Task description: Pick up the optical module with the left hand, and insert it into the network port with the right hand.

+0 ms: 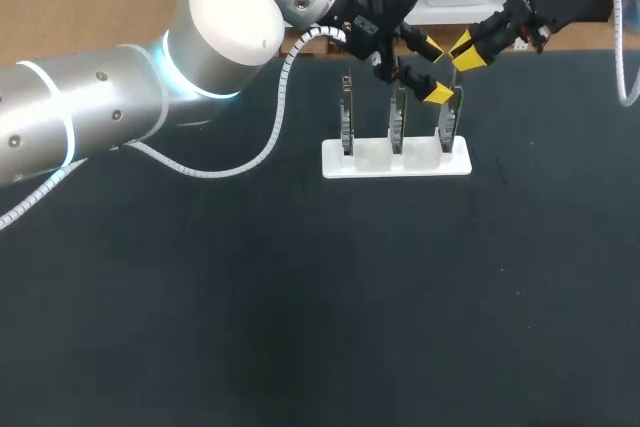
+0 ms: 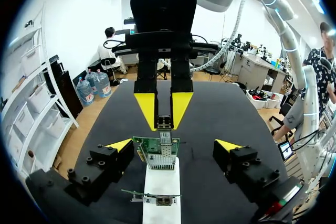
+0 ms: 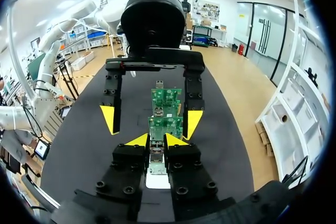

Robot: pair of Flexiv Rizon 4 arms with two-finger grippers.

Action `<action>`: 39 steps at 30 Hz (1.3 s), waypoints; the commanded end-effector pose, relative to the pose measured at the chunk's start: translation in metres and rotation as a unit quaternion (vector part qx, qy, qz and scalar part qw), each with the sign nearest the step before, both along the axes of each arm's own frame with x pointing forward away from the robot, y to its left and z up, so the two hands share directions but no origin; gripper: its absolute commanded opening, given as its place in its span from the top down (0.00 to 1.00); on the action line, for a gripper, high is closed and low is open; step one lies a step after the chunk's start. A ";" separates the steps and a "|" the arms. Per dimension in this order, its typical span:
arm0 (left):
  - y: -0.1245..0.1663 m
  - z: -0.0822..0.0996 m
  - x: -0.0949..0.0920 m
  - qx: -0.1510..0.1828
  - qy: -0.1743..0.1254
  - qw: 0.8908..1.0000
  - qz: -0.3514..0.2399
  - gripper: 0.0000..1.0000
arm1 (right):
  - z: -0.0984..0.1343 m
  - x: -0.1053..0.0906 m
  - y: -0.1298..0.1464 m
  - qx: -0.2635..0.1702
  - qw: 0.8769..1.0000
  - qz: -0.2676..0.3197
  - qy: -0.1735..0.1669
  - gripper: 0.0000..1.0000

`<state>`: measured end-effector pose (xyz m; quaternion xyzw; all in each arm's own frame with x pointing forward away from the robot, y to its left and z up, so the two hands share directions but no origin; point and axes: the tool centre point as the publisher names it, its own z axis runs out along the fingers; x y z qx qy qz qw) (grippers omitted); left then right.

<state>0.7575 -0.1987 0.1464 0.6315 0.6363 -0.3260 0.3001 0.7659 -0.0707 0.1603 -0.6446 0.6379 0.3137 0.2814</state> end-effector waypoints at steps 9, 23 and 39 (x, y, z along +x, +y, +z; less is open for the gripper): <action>0.000 0.000 0.000 0.001 0.000 1.000 0.000 0.00 | -0.005 0.001 0.000 0.000 1.000 -0.002 0.005 1.00; 0.000 0.000 0.000 0.001 0.000 1.000 0.000 0.00 | -0.001 -0.001 -0.005 0.022 0.999 -0.026 -0.004 0.00; 0.000 0.000 0.000 0.001 0.000 1.000 0.000 0.00 | 0.014 -0.009 -0.028 0.109 0.990 -0.087 -0.022 0.06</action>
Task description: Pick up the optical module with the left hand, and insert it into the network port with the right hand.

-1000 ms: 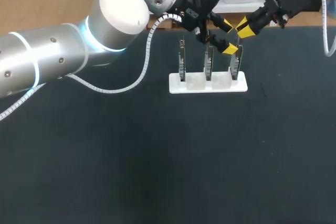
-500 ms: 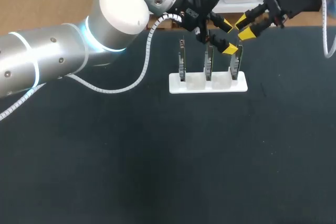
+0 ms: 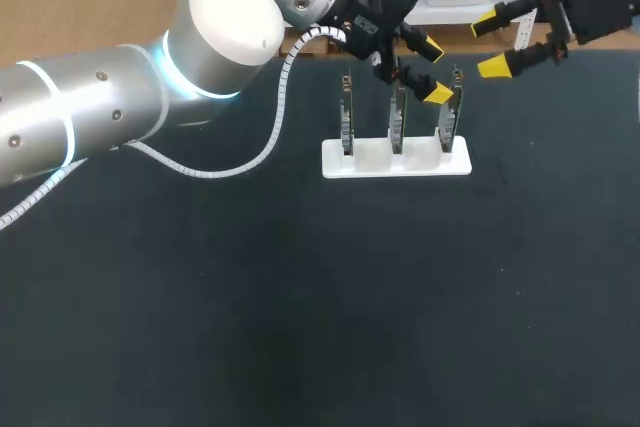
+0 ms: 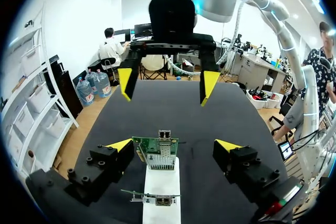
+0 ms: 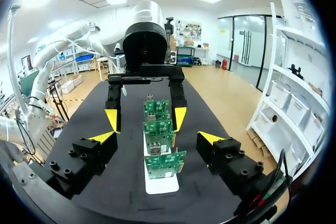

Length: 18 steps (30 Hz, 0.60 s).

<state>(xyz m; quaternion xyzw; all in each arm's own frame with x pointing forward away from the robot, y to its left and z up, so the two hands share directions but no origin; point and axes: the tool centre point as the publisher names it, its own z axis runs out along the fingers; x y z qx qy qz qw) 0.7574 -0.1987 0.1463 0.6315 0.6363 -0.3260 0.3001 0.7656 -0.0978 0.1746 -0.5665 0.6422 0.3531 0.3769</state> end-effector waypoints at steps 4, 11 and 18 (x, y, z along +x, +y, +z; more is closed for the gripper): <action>0.000 0.000 0.000 0.001 0.000 1.000 0.000 0.00 | 0.000 -0.009 -0.002 0.001 1.000 -0.015 -0.012 0.80; 0.000 0.000 0.000 0.001 0.000 1.000 0.000 0.00 | 0.002 -0.009 -0.002 -0.004 1.000 -0.013 -0.016 1.00; 0.000 0.000 0.000 0.001 0.000 1.000 0.000 0.00 | 0.005 -0.006 0.006 -0.008 1.000 -0.001 -0.018 1.00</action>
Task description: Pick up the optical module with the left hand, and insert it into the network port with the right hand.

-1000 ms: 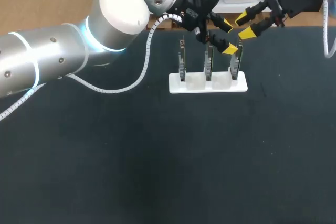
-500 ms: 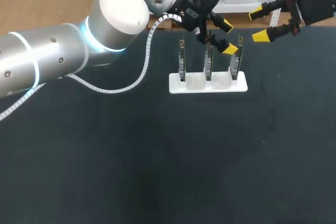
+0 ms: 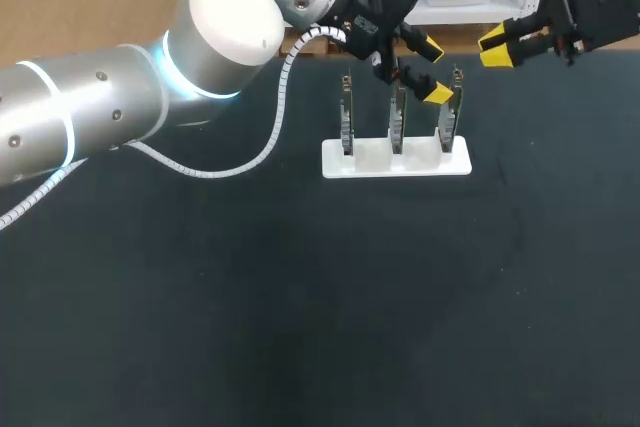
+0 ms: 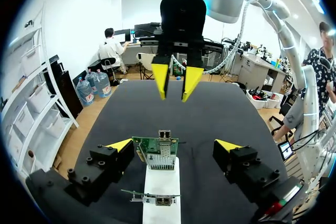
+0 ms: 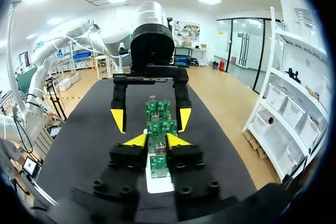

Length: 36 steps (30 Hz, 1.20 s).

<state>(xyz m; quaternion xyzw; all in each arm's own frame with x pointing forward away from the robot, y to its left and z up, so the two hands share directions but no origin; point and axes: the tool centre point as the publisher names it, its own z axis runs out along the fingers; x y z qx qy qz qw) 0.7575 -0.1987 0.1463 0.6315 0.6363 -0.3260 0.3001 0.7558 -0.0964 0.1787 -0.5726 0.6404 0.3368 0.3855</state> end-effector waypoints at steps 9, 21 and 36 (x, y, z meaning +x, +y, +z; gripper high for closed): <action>0.000 0.000 0.000 0.001 0.000 1.000 0.000 0.00 | -0.002 0.011 0.021 -0.007 1.000 0.021 -0.003 1.00; 0.000 0.000 0.000 0.001 0.000 1.000 0.000 0.00 | -0.015 0.006 0.030 -0.015 0.999 0.033 0.015 1.00; 0.000 0.000 0.000 0.001 0.000 1.000 0.000 0.00 | -0.023 0.005 0.027 -0.021 0.999 0.030 0.026 1.00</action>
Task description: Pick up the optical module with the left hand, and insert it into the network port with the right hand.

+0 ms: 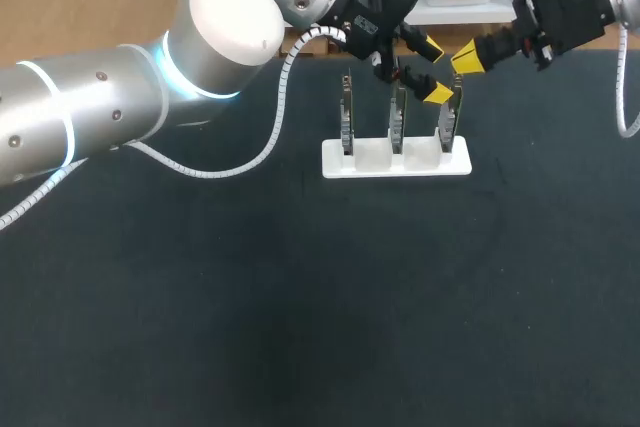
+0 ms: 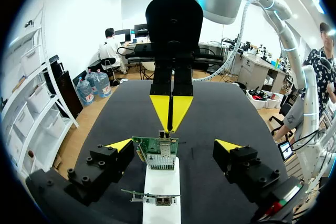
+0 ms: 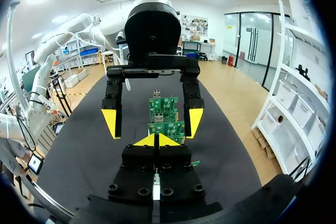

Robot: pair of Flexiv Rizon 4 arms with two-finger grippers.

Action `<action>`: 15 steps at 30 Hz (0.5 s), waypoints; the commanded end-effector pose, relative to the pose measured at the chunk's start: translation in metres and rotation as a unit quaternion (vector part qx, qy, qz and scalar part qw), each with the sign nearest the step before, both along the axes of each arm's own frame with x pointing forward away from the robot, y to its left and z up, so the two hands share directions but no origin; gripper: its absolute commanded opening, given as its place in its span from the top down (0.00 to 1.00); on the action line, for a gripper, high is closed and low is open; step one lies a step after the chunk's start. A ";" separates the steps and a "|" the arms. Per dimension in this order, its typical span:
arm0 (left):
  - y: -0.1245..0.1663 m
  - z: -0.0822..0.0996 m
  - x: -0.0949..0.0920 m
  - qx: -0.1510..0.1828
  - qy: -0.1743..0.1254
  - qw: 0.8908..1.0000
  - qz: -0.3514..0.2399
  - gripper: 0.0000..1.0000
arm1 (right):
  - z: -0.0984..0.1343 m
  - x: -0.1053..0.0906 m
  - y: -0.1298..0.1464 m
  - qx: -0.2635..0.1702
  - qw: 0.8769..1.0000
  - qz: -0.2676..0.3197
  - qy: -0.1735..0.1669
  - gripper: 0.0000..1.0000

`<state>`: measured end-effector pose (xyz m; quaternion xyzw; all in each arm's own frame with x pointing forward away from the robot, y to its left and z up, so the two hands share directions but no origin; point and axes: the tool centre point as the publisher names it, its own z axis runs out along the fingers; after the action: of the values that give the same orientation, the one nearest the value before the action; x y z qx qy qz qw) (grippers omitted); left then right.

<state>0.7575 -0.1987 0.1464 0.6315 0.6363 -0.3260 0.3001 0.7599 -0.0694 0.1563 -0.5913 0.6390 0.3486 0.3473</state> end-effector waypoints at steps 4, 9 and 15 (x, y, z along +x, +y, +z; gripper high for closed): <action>0.000 0.000 0.000 0.001 0.000 1.000 0.000 0.00 | -0.002 0.001 -0.001 0.000 1.000 -0.001 0.003 1.00; 0.000 0.000 0.000 0.001 0.000 1.000 0.000 0.00 | -0.003 0.002 -0.004 -0.003 1.000 -0.002 0.004 1.00; 0.000 0.000 0.000 0.001 0.000 1.000 0.000 0.00 | -0.002 0.005 -0.008 -0.003 1.000 -0.007 0.001 1.00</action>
<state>0.7575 -0.1987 0.1463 0.6315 0.6363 -0.3260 0.3001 0.7641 -0.0762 0.1543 -0.5884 0.6442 0.3441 0.3470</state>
